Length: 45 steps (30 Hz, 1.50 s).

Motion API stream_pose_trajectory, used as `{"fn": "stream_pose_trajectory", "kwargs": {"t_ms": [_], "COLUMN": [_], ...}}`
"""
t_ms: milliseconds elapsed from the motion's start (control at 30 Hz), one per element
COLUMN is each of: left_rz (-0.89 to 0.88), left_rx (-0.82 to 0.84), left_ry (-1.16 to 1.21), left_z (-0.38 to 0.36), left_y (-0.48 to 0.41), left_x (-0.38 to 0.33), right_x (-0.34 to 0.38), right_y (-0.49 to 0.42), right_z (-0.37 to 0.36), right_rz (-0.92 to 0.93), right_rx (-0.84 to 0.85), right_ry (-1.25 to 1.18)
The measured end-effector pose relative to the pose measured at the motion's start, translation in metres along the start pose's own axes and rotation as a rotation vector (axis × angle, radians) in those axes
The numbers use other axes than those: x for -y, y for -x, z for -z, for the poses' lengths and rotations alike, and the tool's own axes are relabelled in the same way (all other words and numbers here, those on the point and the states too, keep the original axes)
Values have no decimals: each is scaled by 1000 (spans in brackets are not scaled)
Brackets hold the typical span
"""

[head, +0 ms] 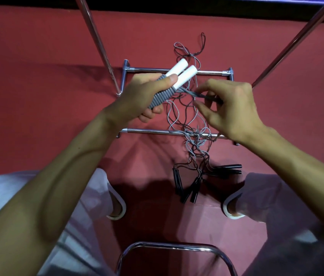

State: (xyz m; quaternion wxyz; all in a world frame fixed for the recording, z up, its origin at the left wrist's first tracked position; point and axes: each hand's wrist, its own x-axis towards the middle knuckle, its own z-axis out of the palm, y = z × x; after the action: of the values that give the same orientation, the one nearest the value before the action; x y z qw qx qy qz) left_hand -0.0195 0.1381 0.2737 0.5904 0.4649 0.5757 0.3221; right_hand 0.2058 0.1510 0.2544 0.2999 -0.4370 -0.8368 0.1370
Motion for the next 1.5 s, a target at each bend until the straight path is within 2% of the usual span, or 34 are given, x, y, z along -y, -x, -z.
{"fn": "stream_pose_trajectory", "kwargs": {"t_ms": [100,167,267,333,400,467,533,600,667,733,833,900,967,1000,1100,1167,1300,1500], "left_rz": [49,87,120,125,117,113,130,176,221,258,282,285,281,278,271,249,88,-161], "left_rx": [48,59,63,63,58,46,36,42,70,104,160,175,161,145,76,25,-79,-170], "left_ry": [83,116,105,90,73,58,76,121,160,189,231,259,268,267,253,237,72,-323], "left_z": [2,3,3,1,-1,-1,-1,-1,1,3,3,3,2,2,-3,-7,-12,-14], "left_y": [4,5,4,3,3,2,0,-1,-2,-2,-2,-3,-5,-6,-6,-5,-4,-12], "left_x": [-5,-8,-6,-5,-4,-3,-2,-2,-3,-3,-4,-6,-5,-4,2,3,7,24], "right_x": [-4,-6,-2,-5,-10,-12,-9,-4,-3,-4,-10,-12,-10,-10,-3,-3,-4,-5], "right_y": [-2,-7,-17,-22,-24,-24,-21,-18,-12,-6,-1,-2,-4,-5,-15,-20,-21,-16], "right_z": [2,8,15,20,23,20,17,16,16,14,10,10,10,9,15,20,17,7], "right_rz": [69,-40,-572,-920,-1052,-1035,-879,-606,-307,-107,-4,13,-43,-149,-656,-868,-865,-835], "right_rx": [-49,70,392,570,658,649,531,374,249,140,-31,-64,17,101,355,472,532,580], "right_ry": [24,-88,-689,-961,-1072,-1084,-965,-700,-325,-84,16,76,58,-61,-787,-1021,-1010,-916]}}
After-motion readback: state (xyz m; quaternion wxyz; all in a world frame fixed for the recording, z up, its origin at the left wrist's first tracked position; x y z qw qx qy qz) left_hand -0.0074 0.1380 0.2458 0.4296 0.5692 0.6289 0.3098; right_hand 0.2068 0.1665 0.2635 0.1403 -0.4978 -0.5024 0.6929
